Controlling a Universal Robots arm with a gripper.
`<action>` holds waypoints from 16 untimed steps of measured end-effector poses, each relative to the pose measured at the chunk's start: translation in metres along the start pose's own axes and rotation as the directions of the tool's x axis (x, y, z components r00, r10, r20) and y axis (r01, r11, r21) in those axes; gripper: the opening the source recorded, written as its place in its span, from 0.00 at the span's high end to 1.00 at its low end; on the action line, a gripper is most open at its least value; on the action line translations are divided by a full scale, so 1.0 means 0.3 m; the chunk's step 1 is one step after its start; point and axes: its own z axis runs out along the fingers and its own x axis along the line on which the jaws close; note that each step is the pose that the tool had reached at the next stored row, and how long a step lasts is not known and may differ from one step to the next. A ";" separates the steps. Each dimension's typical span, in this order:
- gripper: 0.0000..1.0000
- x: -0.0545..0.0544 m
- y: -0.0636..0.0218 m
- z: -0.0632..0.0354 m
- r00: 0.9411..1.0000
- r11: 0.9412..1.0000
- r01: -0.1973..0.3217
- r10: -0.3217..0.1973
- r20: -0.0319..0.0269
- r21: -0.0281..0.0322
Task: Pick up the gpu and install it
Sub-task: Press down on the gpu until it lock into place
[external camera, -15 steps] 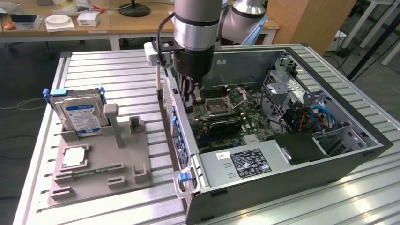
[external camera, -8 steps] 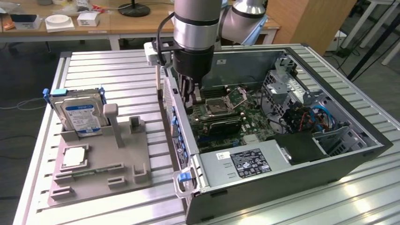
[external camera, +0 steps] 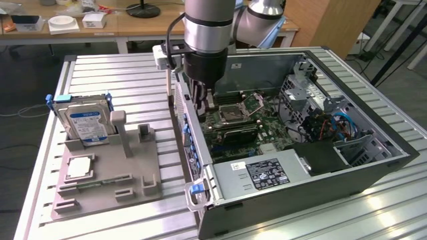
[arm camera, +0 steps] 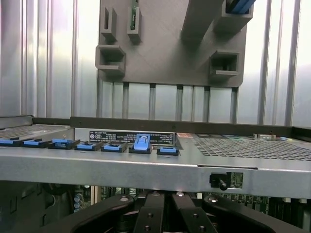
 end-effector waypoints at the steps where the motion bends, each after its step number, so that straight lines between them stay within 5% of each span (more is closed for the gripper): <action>1: 0.89 -0.003 0.000 0.000 1.000 1.000 -0.001 0.001 0.000 0.001; 5: 0.89 -0.013 -0.002 0.001 1.000 1.000 -0.001 0.001 0.011 0.009; 11: 0.89 -0.013 -0.017 0.004 1.000 1.000 -0.001 0.001 0.011 0.009; 12: 0.89 -0.013 -0.018 0.004 1.000 1.000 -0.001 0.001 0.008 0.008; 16: 0.89 -0.010 -0.018 0.005 1.000 1.000 -0.002 0.002 -0.030 0.001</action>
